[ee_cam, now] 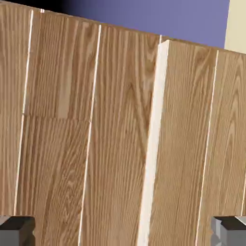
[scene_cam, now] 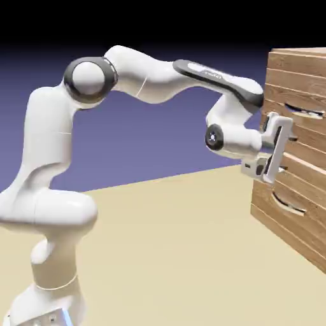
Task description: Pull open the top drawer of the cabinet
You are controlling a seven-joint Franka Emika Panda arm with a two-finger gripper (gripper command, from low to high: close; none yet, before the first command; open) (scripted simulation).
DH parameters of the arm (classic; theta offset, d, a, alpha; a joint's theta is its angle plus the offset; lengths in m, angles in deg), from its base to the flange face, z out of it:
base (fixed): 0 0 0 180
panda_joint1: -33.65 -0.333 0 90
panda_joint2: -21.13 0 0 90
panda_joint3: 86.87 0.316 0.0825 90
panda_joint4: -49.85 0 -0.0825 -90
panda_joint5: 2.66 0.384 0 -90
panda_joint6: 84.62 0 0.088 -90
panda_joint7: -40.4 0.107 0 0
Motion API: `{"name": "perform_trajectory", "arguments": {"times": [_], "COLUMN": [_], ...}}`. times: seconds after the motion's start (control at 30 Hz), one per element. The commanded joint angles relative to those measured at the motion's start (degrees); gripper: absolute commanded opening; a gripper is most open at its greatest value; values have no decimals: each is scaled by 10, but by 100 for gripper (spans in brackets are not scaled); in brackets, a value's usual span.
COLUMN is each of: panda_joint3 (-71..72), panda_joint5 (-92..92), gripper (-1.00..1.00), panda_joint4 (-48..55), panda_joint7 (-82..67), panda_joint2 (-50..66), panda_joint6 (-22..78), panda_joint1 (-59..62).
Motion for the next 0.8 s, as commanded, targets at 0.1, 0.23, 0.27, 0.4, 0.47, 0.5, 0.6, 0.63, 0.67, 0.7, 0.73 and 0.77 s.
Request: {"name": "perform_trajectory", "arguments": {"times": [0.1,0.23,0.27,0.4,0.47,0.5,0.6,0.63,0.67,0.7,0.73,0.77], "panda_joint3": [-47,-95,-95,-51,-21,-6,2,-12,-26,-41,-57,-72], "panda_joint5": [100,199,200,184,173,168,165,170,176,180,185,189], "gripper": [0,0,0,0,0,0,-100,-100,-100,-100,-100,-100], "panda_joint4": [37,74,75,133,171,191,201,181,160,140,121,104], "panda_joint7": [-26,-52,-52,-14,12,25,32,20,9,-2,-13,-23], "panda_joint2": [38,77,77,109,131,141,147,137,127,117,108,99], "panda_joint6": [8,17,17,5,-3,-8,-10,-5,0,5,9,13], "panda_joint1": [-42,-85,-85,-23,19,40,51,31,11,-10,-30,-51]}}
